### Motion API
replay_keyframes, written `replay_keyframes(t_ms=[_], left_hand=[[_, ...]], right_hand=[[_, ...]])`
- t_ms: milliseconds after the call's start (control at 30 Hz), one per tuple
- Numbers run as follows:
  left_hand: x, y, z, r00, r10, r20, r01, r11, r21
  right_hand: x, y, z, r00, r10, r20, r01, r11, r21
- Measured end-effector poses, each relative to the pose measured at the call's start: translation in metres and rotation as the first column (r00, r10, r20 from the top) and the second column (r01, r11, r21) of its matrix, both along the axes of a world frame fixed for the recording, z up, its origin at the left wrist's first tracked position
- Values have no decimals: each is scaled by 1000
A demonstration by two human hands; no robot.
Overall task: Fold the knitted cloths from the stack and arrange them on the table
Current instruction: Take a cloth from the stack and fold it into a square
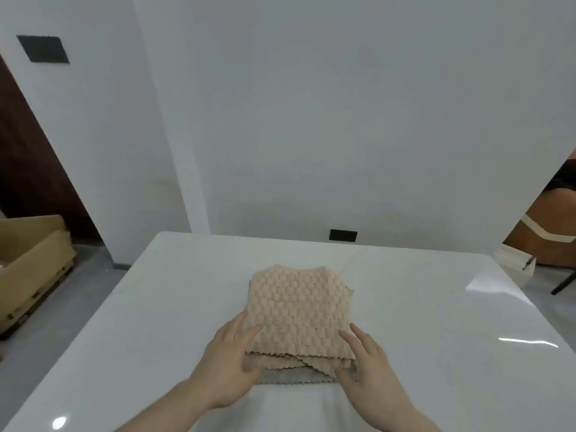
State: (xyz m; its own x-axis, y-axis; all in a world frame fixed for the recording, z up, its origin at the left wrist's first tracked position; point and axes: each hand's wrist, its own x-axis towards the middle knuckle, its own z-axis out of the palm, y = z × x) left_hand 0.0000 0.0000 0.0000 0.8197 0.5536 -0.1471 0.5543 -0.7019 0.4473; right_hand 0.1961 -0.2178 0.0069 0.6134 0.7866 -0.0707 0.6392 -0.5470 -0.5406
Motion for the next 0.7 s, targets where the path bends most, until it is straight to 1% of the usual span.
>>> replay_keyframes(t_ms=[33, 67, 133, 233, 300, 333, 433, 533, 700], left_hand=[[7, 4, -16, 1000, -9, 10, 9, 1000, -22], [13, 8, -31, 1000, 20, 8, -20, 999, -35], [25, 18, -64, 999, 37, 7, -37, 999, -16], [36, 24, -120, 1000, 19, 18, -20, 998, 61], [44, 24, -145, 999, 21, 47, -28, 990, 140], [49, 25, -153, 998, 33, 54, -42, 985, 167], [69, 27, -165, 998, 12, 68, -26, 976, 214], [93, 24, -167, 996, -43, 79, 23, 971, 237], [119, -4, -169, 986, -88, 145, 47, 964, 261]], right_hand=[[7, 6, -18, 1000, 20, 1, -20, 1000, 23], [13, 12, -31, 1000, 10, 10, -10, 1000, 7], [29, 28, -64, 999, 36, 40, -36, 999, 11], [41, 42, -112, 995, 78, 64, -78, 997, -2], [45, 47, -130, 986, 105, 132, -107, 994, 12], [48, 48, -138, 983, 92, 159, -96, 995, 21], [65, 44, -159, 971, 72, 227, -84, 995, 44], [84, 32, -169, 955, 8, 298, -32, 997, 75], [92, 5, -174, 942, -85, 324, 43, 990, 133]])
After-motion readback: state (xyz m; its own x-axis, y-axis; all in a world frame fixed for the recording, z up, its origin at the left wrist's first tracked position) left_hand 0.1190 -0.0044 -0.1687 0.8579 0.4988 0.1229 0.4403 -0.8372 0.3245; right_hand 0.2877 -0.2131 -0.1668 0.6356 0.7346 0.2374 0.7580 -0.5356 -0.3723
